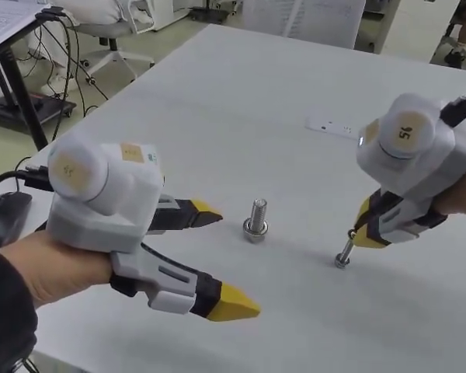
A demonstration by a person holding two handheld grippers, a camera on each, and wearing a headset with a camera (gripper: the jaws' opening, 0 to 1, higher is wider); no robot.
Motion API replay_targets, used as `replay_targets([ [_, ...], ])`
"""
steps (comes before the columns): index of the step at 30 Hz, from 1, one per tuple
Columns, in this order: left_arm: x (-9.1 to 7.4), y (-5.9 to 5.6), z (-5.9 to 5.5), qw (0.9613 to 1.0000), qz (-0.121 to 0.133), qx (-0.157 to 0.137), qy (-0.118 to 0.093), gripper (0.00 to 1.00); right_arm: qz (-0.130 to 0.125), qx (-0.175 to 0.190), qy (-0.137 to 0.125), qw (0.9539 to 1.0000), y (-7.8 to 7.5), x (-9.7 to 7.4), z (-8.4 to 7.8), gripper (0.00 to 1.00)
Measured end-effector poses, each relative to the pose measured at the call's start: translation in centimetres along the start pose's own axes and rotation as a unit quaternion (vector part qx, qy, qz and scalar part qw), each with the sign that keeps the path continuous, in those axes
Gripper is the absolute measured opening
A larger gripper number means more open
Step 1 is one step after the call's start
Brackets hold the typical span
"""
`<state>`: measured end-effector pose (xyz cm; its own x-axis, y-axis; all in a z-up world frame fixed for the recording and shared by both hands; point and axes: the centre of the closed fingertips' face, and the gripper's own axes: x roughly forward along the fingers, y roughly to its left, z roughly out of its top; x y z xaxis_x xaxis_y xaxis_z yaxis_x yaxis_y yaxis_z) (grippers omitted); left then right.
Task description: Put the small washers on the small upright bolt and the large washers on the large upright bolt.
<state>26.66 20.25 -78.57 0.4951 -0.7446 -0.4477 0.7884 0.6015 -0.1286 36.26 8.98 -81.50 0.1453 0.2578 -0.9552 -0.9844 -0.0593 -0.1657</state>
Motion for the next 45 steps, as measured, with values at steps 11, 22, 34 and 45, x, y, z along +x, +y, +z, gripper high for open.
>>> replay_targets([
  [11,-0.1,0.1,0.0,1.0,0.002,-0.002,0.0,0.8,0.008,0.002,0.006,0.9999,0.1,0.9,-0.3,0.13],
  [22,0.0,0.1,-0.2,1.0,0.002,-0.004,0.005,0.8,0.02,0.006,0.008,0.9997,0.3,2.5,-0.7,0.13],
  [34,0.2,0.2,-0.6,0.9999,0.001,-0.009,0.012,0.8,0.033,0.009,0.008,0.9994,0.5,3.5,-1.2,0.14],
  [45,0.4,0.2,-0.9,0.9998,-0.001,-0.013,0.018,0.8,0.041,0.015,0.004,0.999,0.6,4.2,-1.5,0.14],
])
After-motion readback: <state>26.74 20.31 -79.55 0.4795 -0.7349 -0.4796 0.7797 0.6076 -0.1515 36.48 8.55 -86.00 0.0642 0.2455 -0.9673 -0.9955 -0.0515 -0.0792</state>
